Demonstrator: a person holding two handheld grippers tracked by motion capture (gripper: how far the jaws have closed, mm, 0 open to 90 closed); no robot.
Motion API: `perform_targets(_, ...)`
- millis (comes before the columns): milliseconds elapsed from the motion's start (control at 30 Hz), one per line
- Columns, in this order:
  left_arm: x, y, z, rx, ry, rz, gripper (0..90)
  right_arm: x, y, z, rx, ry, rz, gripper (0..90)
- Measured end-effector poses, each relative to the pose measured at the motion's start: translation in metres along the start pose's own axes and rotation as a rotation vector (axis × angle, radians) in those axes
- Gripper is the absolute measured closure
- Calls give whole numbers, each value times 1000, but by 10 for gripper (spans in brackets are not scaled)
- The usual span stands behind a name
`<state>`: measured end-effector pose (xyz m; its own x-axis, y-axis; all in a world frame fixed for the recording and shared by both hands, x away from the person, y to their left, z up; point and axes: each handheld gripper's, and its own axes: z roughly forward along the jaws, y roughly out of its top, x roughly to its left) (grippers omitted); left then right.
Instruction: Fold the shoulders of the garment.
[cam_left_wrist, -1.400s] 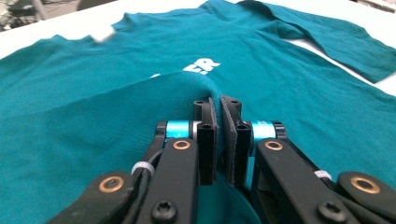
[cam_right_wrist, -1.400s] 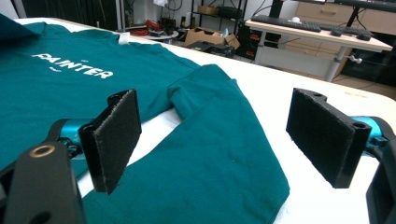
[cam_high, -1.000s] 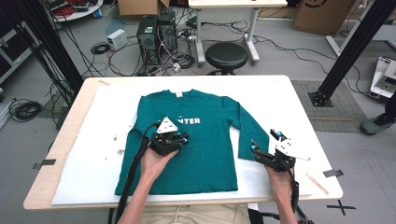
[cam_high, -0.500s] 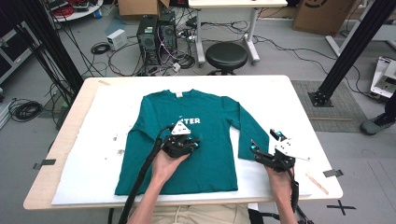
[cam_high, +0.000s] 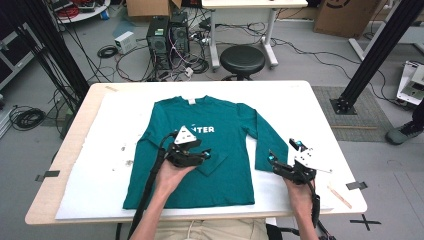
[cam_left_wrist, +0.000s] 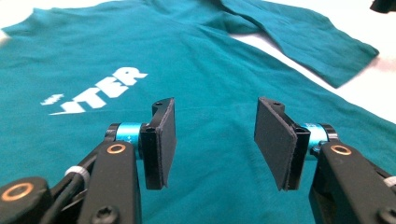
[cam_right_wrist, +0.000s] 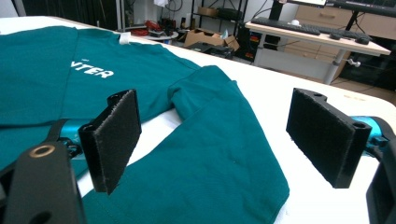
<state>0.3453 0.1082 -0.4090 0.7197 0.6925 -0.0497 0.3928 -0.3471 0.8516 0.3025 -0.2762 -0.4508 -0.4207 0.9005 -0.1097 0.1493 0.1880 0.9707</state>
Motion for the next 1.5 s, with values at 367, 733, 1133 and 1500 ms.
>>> perform_targets(367, 48, -22, -70, -57, 119, -48, 398, -3, 1, 2, 15, -10, 22, 181)
perform_targets(733, 101, -76, -131, -166, 299, -157, 351, -5, 1, 3, 24, -10, 39, 181)
perform_targets(1133, 126, -122, -166, -306, 445, -233, 316, -4, 1, 3, 36, 9, 46, 181)
perform_targets(1500, 122, -134, -155, -312, 468, -207, 301, -6, 2, 4, 36, 28, 37, 181)
